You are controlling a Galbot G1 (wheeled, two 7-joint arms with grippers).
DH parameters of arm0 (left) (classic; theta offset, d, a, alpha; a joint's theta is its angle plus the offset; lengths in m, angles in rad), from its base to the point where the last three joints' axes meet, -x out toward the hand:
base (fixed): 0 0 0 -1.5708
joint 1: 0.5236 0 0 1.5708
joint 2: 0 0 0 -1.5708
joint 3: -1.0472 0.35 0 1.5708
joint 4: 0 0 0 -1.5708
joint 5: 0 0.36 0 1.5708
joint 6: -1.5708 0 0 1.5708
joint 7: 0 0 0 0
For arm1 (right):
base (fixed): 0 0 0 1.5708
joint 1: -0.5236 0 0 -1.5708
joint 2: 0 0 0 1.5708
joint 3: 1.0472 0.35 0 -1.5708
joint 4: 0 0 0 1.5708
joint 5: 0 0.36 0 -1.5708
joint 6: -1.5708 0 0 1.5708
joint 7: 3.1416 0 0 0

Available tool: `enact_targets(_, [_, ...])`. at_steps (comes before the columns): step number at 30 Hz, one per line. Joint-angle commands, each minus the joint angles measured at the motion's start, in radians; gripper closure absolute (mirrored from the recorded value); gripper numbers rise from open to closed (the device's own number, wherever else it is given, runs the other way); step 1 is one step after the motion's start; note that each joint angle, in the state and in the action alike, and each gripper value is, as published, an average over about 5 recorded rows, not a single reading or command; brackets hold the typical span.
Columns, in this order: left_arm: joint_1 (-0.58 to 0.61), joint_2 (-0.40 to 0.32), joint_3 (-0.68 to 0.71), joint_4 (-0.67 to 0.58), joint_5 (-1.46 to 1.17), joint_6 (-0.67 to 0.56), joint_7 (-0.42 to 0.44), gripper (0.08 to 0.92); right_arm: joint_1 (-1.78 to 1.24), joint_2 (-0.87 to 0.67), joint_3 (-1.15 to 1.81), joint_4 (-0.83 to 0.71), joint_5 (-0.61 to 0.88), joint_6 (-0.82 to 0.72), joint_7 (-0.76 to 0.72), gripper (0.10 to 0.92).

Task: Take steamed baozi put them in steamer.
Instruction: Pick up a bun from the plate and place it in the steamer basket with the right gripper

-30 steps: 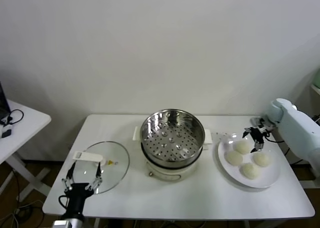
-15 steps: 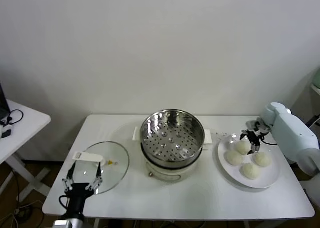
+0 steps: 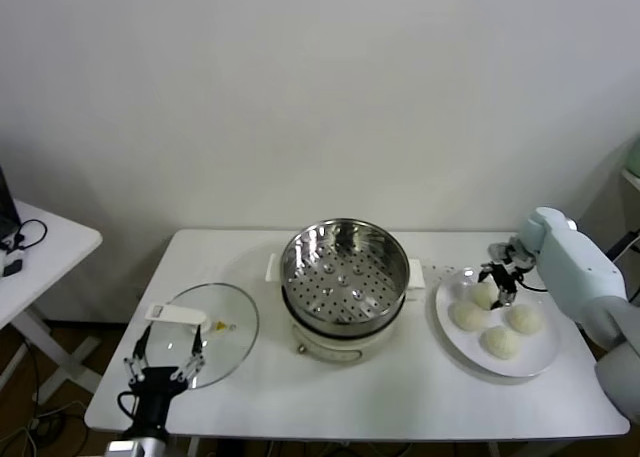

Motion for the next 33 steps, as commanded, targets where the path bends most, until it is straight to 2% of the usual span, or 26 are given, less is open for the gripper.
enact_targets(1, [0.001, 0.000, 0.000, 0.001, 0.000, -0.001, 0.000, 0.177, -0.002, 0.005, 0.020, -0.008, -0.018, 0.004, -0.001, 0.316])
enact_targets(6, [0.003, -0.001, -0.001, -0.001, -0.001, -0.002, 0.000, 0.177, 0.002, -0.008, 0.019, 0.021, -0.010, 0.011, -0.007, 0.321])
enact_targets(11, [0.013, 0.003, -0.003, -0.011, -0.002, 0.000, 0.002, 0.177, 0.042, -0.050, -0.053, 0.103, 0.066, 0.010, -0.027, 0.321])
enact_targets(19, [0.016, 0.004, -0.004, -0.030, -0.001, 0.004, 0.002, 0.177, 0.177, -0.153, -0.204, 0.356, 0.216, 0.041, -0.039, 0.321])
enact_targets(27, [0.055, 0.006, 0.000, -0.037, 0.002, -0.010, 0.010, 0.177, 0.378, -0.218, -0.386, 0.620, 0.284, 0.103, -0.053, 0.321])
enact_targets(33, [0.077, 0.006, -0.001, -0.033, 0.005, -0.025, 0.013, 0.177, 0.464, -0.197, -0.464, 0.841, 0.303, 0.118, -0.052, 0.321])
